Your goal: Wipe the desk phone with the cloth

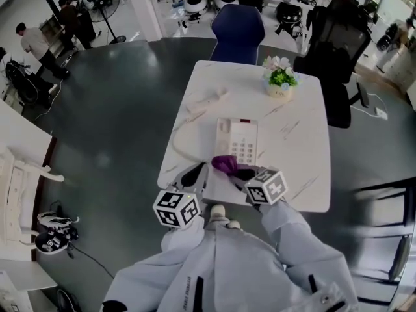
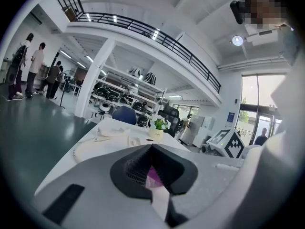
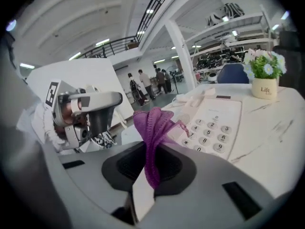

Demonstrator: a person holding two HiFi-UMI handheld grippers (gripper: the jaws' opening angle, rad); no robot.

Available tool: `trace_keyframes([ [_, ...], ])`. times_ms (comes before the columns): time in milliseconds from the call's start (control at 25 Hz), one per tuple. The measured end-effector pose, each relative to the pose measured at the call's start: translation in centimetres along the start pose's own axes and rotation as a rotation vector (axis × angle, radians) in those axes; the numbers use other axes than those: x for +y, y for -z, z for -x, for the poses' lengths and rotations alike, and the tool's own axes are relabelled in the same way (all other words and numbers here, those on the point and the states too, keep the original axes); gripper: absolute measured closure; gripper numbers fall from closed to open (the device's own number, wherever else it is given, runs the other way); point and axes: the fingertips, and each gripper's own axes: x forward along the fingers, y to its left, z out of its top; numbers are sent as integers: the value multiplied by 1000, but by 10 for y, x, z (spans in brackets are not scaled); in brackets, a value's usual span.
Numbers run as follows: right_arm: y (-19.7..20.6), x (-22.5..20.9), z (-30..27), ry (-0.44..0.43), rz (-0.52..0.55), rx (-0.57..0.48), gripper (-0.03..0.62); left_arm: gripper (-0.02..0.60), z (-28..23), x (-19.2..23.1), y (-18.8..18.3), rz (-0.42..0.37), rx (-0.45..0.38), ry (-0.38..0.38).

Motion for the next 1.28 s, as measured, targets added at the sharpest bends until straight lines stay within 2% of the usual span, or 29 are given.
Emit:
trace_keyframes([
  [200,-24,-7,28,18,-68,-210,556,584,-4,-2,-14,-34,-23,24],
  [400,-52,-15,58,50,-55,-383,556,583,-8,-2,-33,-70,-52,47],
  [800,-89,-27,101,153,-6,-548,556,584,-6,-3,-66,-137,-105,70],
  [1280,-119,-47,141,279,30,-663,557,583,3,10,-107,-189,-197,26],
])
